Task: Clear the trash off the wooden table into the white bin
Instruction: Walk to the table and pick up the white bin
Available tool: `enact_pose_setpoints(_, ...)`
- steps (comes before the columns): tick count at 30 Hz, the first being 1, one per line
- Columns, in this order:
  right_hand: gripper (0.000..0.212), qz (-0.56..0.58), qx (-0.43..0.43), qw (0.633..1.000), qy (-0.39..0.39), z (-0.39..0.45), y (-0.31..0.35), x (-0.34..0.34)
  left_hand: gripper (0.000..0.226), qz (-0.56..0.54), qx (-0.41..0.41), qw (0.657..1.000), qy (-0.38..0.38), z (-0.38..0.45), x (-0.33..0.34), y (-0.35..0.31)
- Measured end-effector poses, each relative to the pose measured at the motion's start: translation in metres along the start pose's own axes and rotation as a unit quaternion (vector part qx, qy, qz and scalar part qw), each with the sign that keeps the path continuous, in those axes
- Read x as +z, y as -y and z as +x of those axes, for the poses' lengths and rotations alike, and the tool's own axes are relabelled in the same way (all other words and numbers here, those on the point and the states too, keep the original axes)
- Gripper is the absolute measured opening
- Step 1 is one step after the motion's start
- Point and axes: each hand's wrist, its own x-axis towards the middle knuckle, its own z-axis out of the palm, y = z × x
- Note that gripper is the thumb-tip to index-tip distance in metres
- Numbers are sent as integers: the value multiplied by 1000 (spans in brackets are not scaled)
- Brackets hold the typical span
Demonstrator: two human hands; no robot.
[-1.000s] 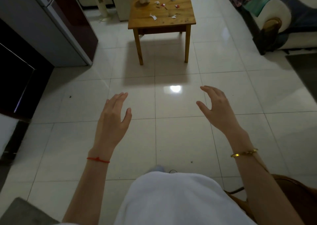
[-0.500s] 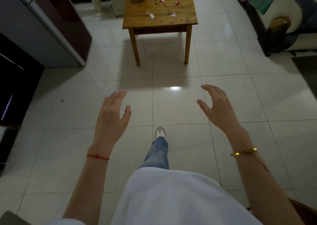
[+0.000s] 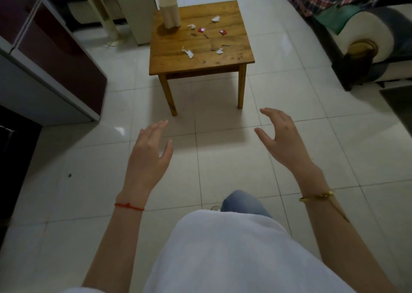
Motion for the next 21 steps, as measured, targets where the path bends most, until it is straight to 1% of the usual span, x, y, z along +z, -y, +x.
enact_pose_setpoints(9, 49, -11, 10, 1000, 4, 149, -41, 30, 47, 14, -9, 1000, 10, 152, 27, 19)
enact_pose_setpoints(16, 48, -11, -16, 1000, 14, 304, -66, 32, 48, 9, -39, 999, -14, 290, 43, 14)
enact_pose_setpoints(21, 47, 3, -48, 998, 27, 411, -70, 22, 47, 5, -63, 997, -43, 381, 47, 11)
